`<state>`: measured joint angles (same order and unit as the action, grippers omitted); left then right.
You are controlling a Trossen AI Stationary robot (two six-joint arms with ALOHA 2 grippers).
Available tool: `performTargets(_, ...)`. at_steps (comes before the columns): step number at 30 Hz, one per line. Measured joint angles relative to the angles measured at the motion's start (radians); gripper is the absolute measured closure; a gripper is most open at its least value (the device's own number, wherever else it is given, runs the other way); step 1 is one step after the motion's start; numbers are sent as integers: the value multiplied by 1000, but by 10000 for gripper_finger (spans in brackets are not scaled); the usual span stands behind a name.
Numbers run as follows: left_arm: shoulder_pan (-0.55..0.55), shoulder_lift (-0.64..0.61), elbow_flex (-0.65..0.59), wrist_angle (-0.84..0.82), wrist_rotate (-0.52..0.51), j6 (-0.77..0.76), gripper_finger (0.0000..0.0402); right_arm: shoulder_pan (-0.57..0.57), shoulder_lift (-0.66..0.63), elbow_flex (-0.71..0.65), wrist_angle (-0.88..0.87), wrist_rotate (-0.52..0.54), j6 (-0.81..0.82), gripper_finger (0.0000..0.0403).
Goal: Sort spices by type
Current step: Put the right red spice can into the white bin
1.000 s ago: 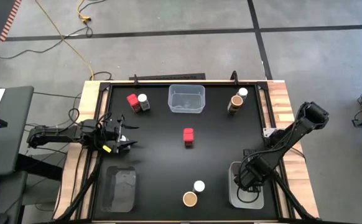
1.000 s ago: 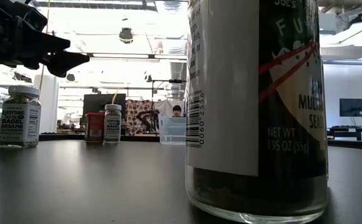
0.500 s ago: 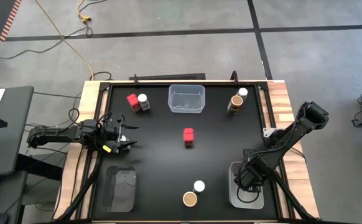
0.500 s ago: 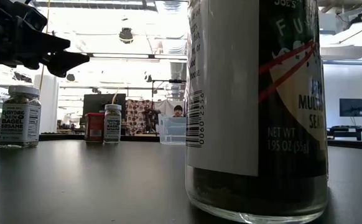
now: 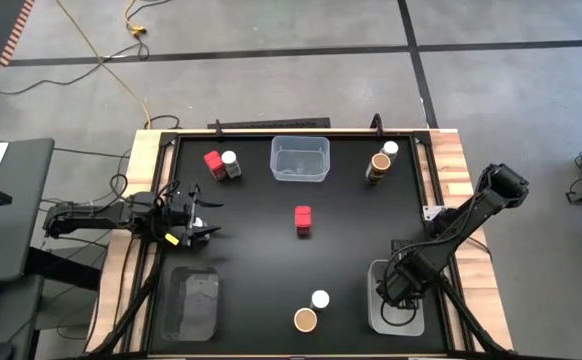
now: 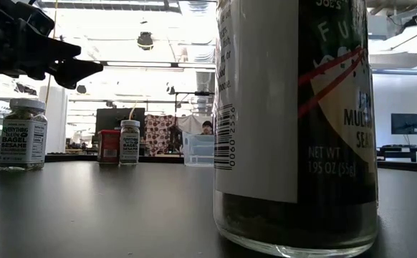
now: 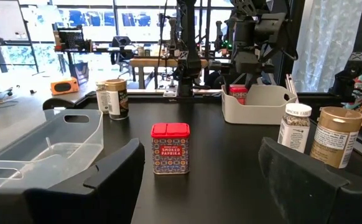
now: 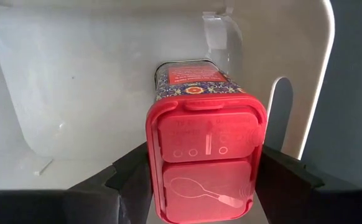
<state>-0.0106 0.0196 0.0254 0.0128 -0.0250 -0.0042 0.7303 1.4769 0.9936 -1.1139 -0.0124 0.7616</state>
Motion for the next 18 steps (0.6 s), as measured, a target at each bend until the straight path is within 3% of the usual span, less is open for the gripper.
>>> performTargets(18,0,0,0,0,0,0,98,0,0,0,2,0,-29,137)
